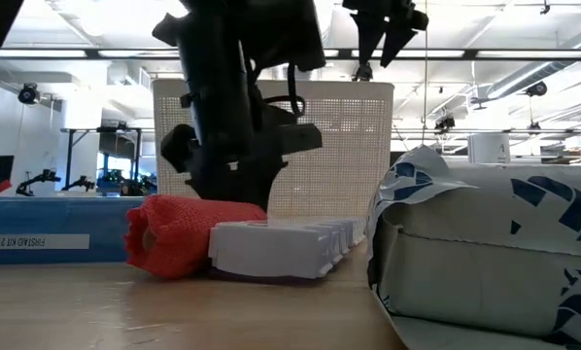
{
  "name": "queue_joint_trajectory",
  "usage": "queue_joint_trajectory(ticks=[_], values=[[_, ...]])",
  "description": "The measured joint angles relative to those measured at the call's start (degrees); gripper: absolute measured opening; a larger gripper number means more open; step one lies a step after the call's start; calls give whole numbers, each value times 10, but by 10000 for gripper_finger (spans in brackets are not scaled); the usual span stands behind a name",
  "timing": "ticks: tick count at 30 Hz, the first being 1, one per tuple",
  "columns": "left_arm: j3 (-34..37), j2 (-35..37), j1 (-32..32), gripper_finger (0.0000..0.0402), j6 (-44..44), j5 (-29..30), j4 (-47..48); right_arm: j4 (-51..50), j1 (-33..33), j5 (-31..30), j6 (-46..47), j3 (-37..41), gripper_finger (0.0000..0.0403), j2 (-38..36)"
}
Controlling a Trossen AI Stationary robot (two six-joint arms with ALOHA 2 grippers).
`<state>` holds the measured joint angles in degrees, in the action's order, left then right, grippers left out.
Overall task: Pick & place medical supplies in basket/bin
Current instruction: Put the white gauze into the white bin, then put the white organizer into the white bin
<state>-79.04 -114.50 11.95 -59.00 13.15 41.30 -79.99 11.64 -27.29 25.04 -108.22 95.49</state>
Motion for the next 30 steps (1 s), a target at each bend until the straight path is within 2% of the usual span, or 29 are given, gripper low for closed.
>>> queue_joint_trajectory(ticks=[3, 5, 8, 11, 14, 16, 19, 21, 24, 27, 30], values=[[-15, 27, -5, 46, 43, -9, 31, 8, -4, -18, 3, 0, 329, -13], [-39, 63, -4, 22, 68, -11, 67, 13, -5, -31, 13, 0, 329, -28], [-82, 129, 0, 22, 111, -3, 111, 15, -5, -56, 36, -1, 329, -54], [-118, 197, 1, 35, 180, 32, 105, 15, -5, -76, 55, -1, 329, -79], [-148, 257, -11, 38, 257, 119, 81, 15, -5, -88, 84, -1, 329, -100], [-158, 286, -35, 35, 331, 188, 69, 15, -5, -90, 98, -1, 329, -110], [-158, 302, -118, 35, 447, 217, 49, 13, -6, -89, 113, -1, 329, -115], [-148, 301, -179, 50, 501, 217, 24, 13, -9, -87, 114, 0, 329, -114], [-139, 289, -250, 102, 536, 213, -5, 8, -16, -72, 115, 5, 329, -110], [-137, 281, -283, 169, 527, 209, 3, 6, -28, -54, 121, 20, 329, -105], [-135, 282, -288, 232, 525, 209, 7, 4, -44, -38, 128, 46, 329, -102]])
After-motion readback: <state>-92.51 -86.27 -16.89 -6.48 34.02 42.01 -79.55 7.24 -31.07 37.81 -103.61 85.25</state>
